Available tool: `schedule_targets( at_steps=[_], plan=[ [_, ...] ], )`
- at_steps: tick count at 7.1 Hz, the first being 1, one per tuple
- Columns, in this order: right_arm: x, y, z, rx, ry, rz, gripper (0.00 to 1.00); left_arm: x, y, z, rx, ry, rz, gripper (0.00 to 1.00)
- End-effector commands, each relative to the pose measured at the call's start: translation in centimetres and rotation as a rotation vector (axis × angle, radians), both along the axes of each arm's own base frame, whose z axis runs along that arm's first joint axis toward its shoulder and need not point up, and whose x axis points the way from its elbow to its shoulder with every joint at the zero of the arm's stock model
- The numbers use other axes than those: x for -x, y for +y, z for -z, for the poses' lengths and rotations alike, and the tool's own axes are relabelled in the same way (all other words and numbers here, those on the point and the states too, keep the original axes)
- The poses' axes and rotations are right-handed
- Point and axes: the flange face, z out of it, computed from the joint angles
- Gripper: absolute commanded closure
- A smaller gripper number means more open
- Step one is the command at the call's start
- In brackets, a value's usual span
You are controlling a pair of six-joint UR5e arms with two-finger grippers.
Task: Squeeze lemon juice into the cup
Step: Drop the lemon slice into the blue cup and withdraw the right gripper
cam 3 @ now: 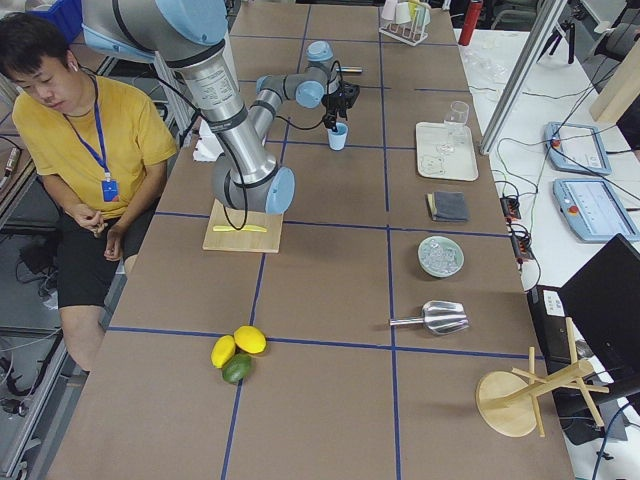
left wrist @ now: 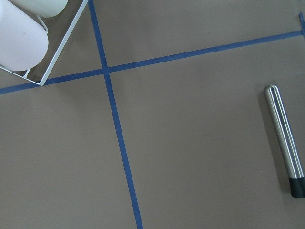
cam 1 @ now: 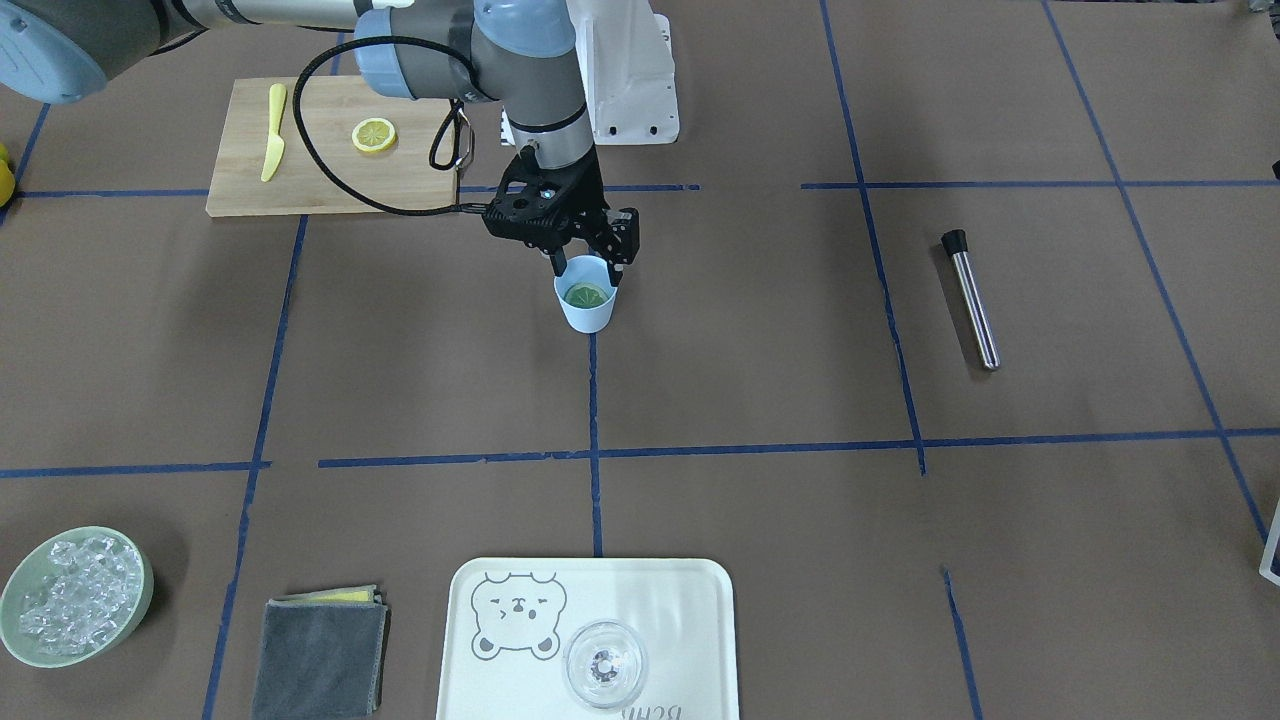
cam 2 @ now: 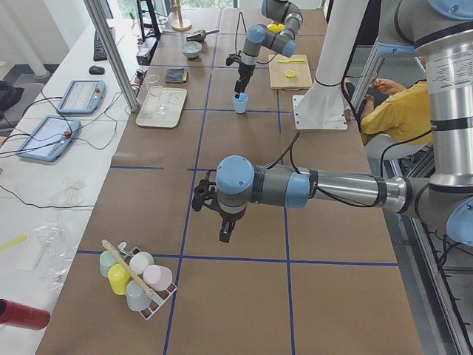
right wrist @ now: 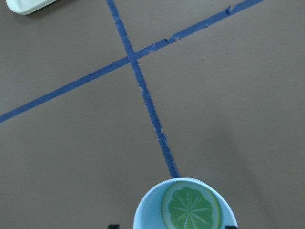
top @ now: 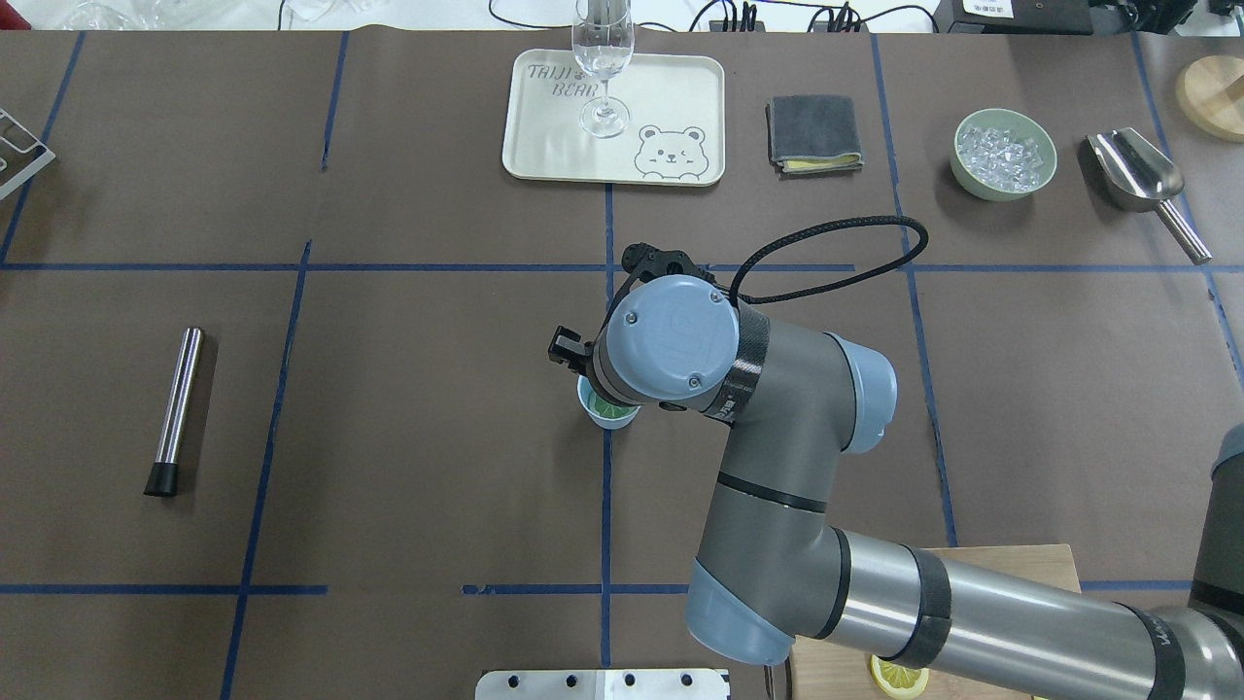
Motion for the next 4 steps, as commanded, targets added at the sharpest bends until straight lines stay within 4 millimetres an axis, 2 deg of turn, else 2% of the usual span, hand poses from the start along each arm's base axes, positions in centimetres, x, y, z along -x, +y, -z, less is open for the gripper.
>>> schedule_targets(
  at_steps=[1,2,3,4],
  plan=[
    [-0.5,0.1,0.2,0.013,-0.015,0.025,0.0,-0.3,-0.6,0.6,-0.028,0.01,-0.005,0.0],
    [-3.2,-1.1,-0.6,0.052,-0.035,0.054,0.0,-0.8,-1.0,1.4,-0.081,0.015,-0.006,0.0],
    [-6.7,-0.6,-2.3,0.028,-0.041,0.075,0.0,-3.2,-1.5,2.1,-0.064,0.029,-0.028,0.0],
    [-11.1,-0.3,-4.2,-0.011,-0.041,0.119,0.0,-7.0,-2.0,3.2,-0.105,0.052,-0.053,0.0]
  ],
)
